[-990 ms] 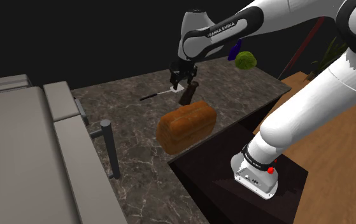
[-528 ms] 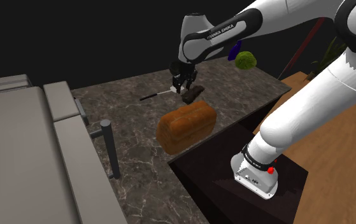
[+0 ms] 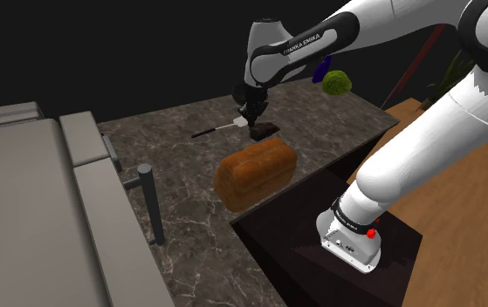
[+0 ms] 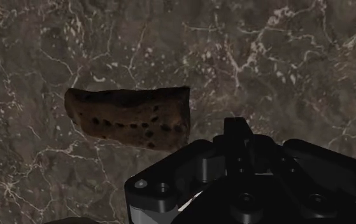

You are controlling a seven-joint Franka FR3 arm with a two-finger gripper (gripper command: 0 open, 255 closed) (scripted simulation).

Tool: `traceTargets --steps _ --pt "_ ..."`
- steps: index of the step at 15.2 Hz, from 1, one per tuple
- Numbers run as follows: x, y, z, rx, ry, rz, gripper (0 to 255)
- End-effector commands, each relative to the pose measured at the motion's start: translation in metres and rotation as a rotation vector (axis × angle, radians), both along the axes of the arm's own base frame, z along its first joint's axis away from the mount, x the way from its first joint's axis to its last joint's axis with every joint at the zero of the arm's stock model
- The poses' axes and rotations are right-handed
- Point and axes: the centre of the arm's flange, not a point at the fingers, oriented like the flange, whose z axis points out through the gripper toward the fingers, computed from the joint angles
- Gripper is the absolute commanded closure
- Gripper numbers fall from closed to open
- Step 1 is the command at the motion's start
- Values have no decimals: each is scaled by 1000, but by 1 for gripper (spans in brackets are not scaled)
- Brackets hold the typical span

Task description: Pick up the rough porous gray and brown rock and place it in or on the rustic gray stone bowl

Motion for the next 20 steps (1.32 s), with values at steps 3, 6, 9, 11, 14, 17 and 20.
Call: traceTargets --steps 3,6,9,11,14,17,20 --pt "-7 -11 -4 15 6 143 0" --pt "-17 -49 -18 58 25 573 0" --pt "-12 -87 -34 102 43 1002 0" --pt "1 -109 -46 131 55 1289 0" --pt "8 -118 -62 145 61 1429 0" --pt "6 -118 -78 145 61 1429 0" --pt "5 -118 -91 145 61 1429 0"
